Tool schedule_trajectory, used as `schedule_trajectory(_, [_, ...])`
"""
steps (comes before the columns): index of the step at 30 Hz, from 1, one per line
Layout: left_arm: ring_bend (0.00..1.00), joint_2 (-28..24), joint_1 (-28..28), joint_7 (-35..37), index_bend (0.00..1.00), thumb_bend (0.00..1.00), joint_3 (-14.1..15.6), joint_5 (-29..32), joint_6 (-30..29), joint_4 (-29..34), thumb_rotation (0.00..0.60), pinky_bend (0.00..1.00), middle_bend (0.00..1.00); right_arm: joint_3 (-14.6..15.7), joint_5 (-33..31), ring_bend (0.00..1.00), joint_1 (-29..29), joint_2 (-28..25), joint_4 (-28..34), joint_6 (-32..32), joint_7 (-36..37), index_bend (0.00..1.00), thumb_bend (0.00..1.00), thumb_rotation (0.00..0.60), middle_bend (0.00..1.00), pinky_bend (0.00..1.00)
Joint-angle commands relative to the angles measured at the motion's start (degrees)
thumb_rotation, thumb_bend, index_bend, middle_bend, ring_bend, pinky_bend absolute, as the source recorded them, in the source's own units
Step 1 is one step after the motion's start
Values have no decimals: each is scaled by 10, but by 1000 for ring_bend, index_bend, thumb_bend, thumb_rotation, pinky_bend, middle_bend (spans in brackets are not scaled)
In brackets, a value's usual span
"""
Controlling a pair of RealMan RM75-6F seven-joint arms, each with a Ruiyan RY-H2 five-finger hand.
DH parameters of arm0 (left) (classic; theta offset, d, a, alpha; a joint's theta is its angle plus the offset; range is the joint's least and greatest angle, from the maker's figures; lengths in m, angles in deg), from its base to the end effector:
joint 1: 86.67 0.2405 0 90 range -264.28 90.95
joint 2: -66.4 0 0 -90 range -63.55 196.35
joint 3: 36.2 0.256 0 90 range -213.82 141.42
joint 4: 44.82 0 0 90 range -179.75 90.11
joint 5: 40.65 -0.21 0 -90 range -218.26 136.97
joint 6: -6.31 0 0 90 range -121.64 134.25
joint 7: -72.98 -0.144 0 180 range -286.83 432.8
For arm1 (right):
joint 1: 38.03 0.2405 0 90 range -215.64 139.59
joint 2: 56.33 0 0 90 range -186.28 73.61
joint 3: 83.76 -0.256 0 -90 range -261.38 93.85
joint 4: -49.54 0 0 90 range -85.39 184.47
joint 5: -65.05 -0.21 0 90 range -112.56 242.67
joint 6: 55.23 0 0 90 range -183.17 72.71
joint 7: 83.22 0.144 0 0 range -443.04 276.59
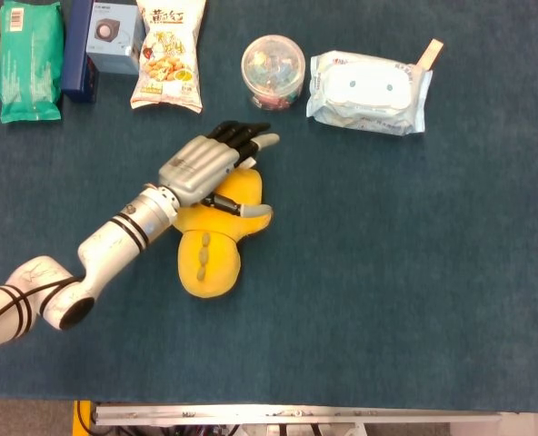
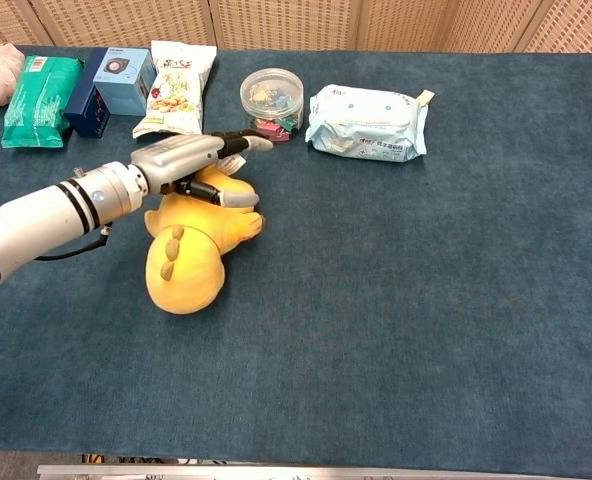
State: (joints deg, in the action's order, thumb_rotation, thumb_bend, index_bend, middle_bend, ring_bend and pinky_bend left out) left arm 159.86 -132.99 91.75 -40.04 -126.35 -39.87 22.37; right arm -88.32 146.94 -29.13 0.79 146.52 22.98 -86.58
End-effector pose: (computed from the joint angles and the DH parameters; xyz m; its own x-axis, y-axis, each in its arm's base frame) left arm -0.1643 0.3491 -0.0570 0.3304 0.4886 0.8075 0.8752 -0.4789 -0.0683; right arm -0.3026 -0.2075 0.1827 0.4755 -0.0593 0.8777 -0.8796 -0.0127 0.4756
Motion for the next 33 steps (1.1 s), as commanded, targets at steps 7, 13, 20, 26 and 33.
schedule_trajectory(7, [0, -39, 15, -6, 0, 31, -1, 21, -12, 32, 143, 0, 0, 2, 4, 325, -1, -1, -1, 1, 7, 261, 164, 600, 363, 390])
schedule_trajectory(13, [0, -56, 13, -8, 0, 31, -9, 28, -15, 78, 145, 0, 0, 3, 5, 325, -3, -2, -4, 2, 12, 261, 164, 600, 363, 389])
schedule_trajectory(20, [0, -43, -2, -31, 0, 31, -17, 33, -6, 99, 145, 0, 0, 3, 6, 325, -5, -5, -4, 6, 16, 261, 164, 600, 363, 389])
schedule_trajectory(26, [0, -18, -12, -61, 0, 31, -17, 45, 6, 83, 145, 0, 0, 3, 3, 325, -7, -6, -7, 5, 20, 261, 164, 600, 363, 389])
schedule_trajectory(33, [0, -3, -14, -87, 0, 31, -14, 65, 20, 56, 145, 0, 0, 2, 1, 325, -6, -5, -11, 2, 24, 261, 164, 600, 363, 389])
